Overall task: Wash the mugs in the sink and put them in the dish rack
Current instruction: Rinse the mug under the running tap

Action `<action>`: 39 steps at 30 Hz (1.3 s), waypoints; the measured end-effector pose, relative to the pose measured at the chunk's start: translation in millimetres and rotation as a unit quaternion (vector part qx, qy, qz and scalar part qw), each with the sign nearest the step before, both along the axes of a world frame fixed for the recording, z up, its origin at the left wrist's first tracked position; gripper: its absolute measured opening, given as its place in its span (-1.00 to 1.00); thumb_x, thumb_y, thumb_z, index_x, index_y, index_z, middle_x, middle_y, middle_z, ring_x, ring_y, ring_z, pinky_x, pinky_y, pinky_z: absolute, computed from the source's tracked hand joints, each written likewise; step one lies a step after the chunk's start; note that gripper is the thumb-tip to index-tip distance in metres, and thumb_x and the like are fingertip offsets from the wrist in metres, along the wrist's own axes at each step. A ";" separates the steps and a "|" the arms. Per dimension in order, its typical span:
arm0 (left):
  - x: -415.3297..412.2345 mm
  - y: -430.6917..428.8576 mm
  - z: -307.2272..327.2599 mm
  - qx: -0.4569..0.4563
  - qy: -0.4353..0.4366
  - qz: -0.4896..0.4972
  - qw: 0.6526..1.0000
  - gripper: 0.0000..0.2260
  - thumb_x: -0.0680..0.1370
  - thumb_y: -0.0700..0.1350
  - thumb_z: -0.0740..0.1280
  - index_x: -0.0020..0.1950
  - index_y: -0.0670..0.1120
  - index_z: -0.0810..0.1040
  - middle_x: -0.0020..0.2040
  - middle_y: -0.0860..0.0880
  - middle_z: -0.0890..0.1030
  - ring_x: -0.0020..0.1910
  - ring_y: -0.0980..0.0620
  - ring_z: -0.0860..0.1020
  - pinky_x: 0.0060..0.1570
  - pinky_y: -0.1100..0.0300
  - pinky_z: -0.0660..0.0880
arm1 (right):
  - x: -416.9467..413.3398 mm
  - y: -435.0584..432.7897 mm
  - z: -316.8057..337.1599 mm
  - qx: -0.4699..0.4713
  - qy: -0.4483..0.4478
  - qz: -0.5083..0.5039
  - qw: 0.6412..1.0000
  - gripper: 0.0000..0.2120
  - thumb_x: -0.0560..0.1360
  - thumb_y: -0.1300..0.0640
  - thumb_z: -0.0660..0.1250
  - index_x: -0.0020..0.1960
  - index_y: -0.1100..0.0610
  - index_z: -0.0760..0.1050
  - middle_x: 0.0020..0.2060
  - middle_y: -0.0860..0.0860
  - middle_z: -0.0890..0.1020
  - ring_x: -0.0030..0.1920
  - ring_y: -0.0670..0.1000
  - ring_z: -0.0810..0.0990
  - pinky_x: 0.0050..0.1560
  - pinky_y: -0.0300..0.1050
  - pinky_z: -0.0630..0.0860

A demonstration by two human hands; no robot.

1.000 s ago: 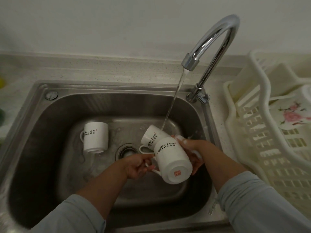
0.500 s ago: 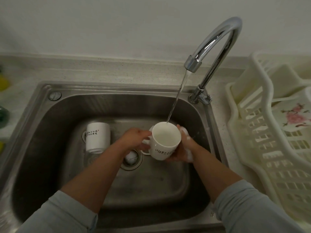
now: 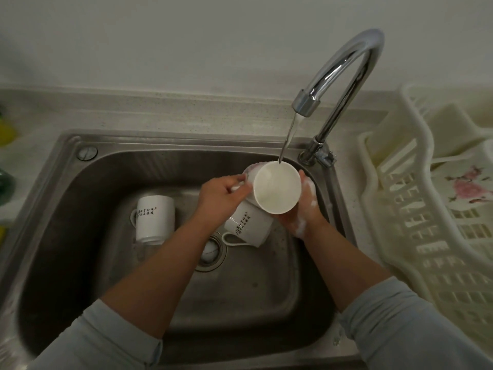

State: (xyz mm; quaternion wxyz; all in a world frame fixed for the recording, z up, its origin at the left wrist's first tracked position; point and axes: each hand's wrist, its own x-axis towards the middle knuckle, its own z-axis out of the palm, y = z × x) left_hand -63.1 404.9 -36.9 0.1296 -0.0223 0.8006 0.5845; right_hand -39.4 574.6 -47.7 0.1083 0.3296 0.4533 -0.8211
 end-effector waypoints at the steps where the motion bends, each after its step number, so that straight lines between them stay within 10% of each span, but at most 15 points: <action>1: 0.3 3.6 -0.1 0.017 -0.003 -0.010 1.000 -0.73 0.43 0.01 0.42 -0.08 -0.20 0.58 0.11 -0.02 0.65 -0.02 -0.02 0.65 0.04 -0.09 0.57 | 1.2 3.5 -0.8 0.012 0.001 -0.009 1.000 -0.08 0.18 -0.37 0.37 0.44 -0.05 0.22 0.28 0.22 0.47 0.20 0.28 0.52 -0.03 0.18 0.55; 9: 9.6 -6.4 -12.2 0.080 -0.164 0.018 0.983 -0.88 0.54 -0.13 0.32 -0.16 -0.13 0.57 -0.09 -0.16 0.64 -0.26 0.01 0.65 -0.30 0.29 0.56 | 14.1 3.9 -11.4 0.074 -0.046 0.111 0.990 -0.72 0.54 -0.27 0.05 0.18 -0.18 0.29 0.06 0.04 0.50 0.17 0.22 0.48 0.17 0.26 0.44; 23: 6.1 -8.6 -4.1 0.055 -0.182 0.066 0.980 -0.82 0.53 -0.14 0.32 0.05 -0.20 0.59 -0.02 -0.14 0.62 -0.24 -0.04 0.65 -0.24 0.24 0.57 | 3.6 -7.5 -2.7 0.073 -0.054 0.149 0.985 -0.70 0.55 -0.23 0.07 0.20 -0.13 0.30 0.08 0.08 0.48 0.07 0.19 0.49 -0.01 0.21 0.53; 31: 8.4 -2.1 3.9 -0.025 -0.077 0.049 0.996 -0.69 0.48 -0.05 0.37 -0.48 0.02 0.52 -0.31 -0.08 0.65 -0.18 -0.14 0.66 -0.03 -0.13 0.58 | 0.1 -4.7 3.3 0.032 -0.017 0.099 0.994 -0.78 0.57 -0.22 0.05 0.04 -0.12 0.35 0.01 0.08 0.51 0.02 0.20 0.53 0.12 0.30 0.48; 39: 15.4 -15.7 24.1 -0.135 0.035 0.020 0.990 -0.77 0.52 -0.02 0.33 0.10 -0.08 0.65 -0.15 -0.01 0.66 -0.11 0.02 0.62 0.01 0.05 0.56 | 2.6 -22.8 1.7 -0.065 0.036 0.098 0.992 -0.57 0.56 -0.20 0.06 0.34 0.00 0.29 0.14 0.17 0.49 0.10 0.21 0.53 0.06 0.23 0.50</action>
